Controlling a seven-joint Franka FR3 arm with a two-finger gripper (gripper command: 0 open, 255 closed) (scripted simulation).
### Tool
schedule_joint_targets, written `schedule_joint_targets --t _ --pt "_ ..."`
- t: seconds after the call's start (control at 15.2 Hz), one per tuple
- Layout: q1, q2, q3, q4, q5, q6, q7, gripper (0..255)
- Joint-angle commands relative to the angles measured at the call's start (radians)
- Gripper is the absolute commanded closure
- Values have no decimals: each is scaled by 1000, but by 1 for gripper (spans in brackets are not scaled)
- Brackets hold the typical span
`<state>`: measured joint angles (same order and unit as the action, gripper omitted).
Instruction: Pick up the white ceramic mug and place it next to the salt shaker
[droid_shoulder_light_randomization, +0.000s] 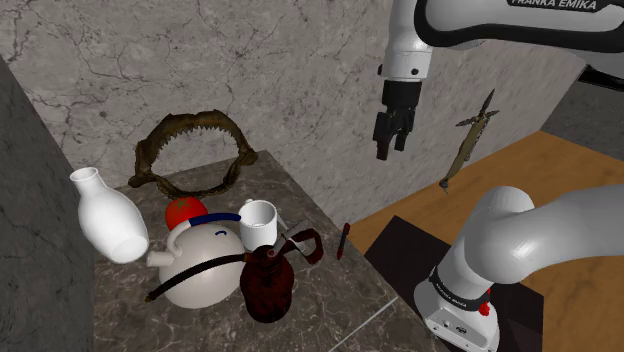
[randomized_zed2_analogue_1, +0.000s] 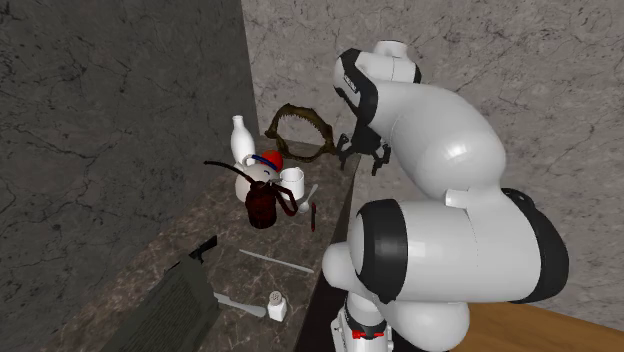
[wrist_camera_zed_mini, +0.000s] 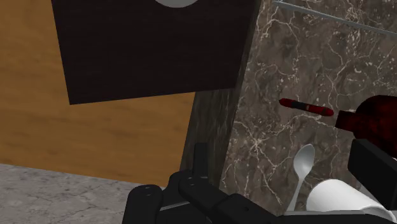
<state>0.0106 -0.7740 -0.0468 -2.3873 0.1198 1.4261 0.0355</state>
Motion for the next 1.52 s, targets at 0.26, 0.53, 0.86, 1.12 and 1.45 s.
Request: schedule_joint_targets --t 0.26,0.53,0.86,1.12,1.45 --pt "18 79 70 -24 39 127 69 0" --pt "33 181 137 -24 65 252 136 0" --pt "46 336 215 10 75 399 224 0" --pt "51 475 271 62 58 504 301 0" --pt "57 664 326 160 1 611 410 0"
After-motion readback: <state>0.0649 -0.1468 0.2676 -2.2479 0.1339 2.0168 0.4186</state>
